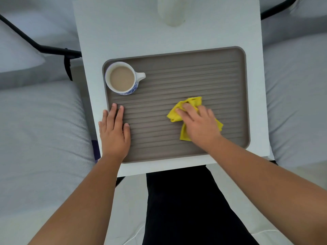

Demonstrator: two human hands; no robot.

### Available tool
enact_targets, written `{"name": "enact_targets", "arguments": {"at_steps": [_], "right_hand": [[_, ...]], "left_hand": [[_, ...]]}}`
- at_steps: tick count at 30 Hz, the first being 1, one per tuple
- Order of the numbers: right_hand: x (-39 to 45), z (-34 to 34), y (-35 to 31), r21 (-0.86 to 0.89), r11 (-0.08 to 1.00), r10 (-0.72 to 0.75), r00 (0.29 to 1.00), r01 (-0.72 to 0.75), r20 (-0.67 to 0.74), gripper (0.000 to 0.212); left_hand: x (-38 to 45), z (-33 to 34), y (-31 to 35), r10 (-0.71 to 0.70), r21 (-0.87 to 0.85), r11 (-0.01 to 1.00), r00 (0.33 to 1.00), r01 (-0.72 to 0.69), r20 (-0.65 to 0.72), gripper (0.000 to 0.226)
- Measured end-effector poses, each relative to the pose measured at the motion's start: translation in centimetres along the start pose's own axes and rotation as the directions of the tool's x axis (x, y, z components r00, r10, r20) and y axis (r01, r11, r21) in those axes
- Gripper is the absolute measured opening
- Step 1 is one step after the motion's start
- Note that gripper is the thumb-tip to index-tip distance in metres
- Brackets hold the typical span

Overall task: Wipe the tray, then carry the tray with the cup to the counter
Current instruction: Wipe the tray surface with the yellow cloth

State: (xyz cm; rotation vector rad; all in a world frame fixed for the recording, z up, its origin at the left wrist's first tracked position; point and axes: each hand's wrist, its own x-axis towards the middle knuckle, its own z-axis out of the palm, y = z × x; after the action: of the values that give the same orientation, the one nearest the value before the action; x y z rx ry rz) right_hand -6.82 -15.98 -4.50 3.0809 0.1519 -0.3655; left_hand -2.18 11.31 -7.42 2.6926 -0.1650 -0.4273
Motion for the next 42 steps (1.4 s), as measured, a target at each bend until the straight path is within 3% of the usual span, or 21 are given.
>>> {"name": "enact_targets", "arguments": {"at_steps": [4,8,12,17,21,26,30,37,42], "right_hand": [[-3.0,0.6,4.2,0.043,0.977,0.207,0.978,-0.207,0.012,0.055],[-5.4,0.8,6.6,0.125,0.869,0.468,0.878,-0.478,0.102,0.056],[-5.8,1.3,4.5,0.142,0.784,0.581,0.795,-0.604,0.176,0.061],[-3.7,1.4,-1.5,0.255,0.844,0.445,0.881,-0.472,0.160,0.054],[-0.4,0.7,-6.9,0.393,0.882,0.256,0.965,-0.260,0.063,0.048],[4.4,-0.6,-10.9,0.304,0.952,0.022,1.000,-0.024,0.011,0.053],[5.6,-0.9,-10.4,0.161,0.986,-0.053,0.999,0.051,0.010,0.050],[3.6,0.0,-5.5,0.221,0.971,0.105,0.993,-0.092,-0.049,0.039],[3.4,0.1,-6.4,0.383,0.898,0.290,0.946,-0.217,-0.142,0.037]], "left_hand": [[0.1,-0.1,0.1,-0.005,-0.005,1.000,1.000,0.005,0.007,0.053],[0.0,-0.1,0.1,-0.011,-0.030,0.999,1.000,0.011,0.008,0.053],[0.1,0.0,0.2,-0.017,-0.046,0.999,1.000,0.017,-0.002,0.053],[0.1,0.2,0.0,-0.007,-0.034,0.999,1.000,0.006,-0.018,0.053],[0.0,0.3,-0.1,0.017,-0.023,1.000,0.999,-0.018,-0.038,0.053],[0.1,0.3,-0.3,0.047,-0.015,0.999,0.998,-0.048,-0.046,0.052],[0.1,0.3,-0.4,0.057,-0.031,0.998,0.997,-0.058,-0.044,0.052],[0.1,0.4,-0.6,0.028,-0.042,0.999,0.999,-0.029,-0.022,0.052],[0.1,0.7,-0.7,0.032,-0.029,0.999,0.999,-0.033,-0.025,0.052]]}}
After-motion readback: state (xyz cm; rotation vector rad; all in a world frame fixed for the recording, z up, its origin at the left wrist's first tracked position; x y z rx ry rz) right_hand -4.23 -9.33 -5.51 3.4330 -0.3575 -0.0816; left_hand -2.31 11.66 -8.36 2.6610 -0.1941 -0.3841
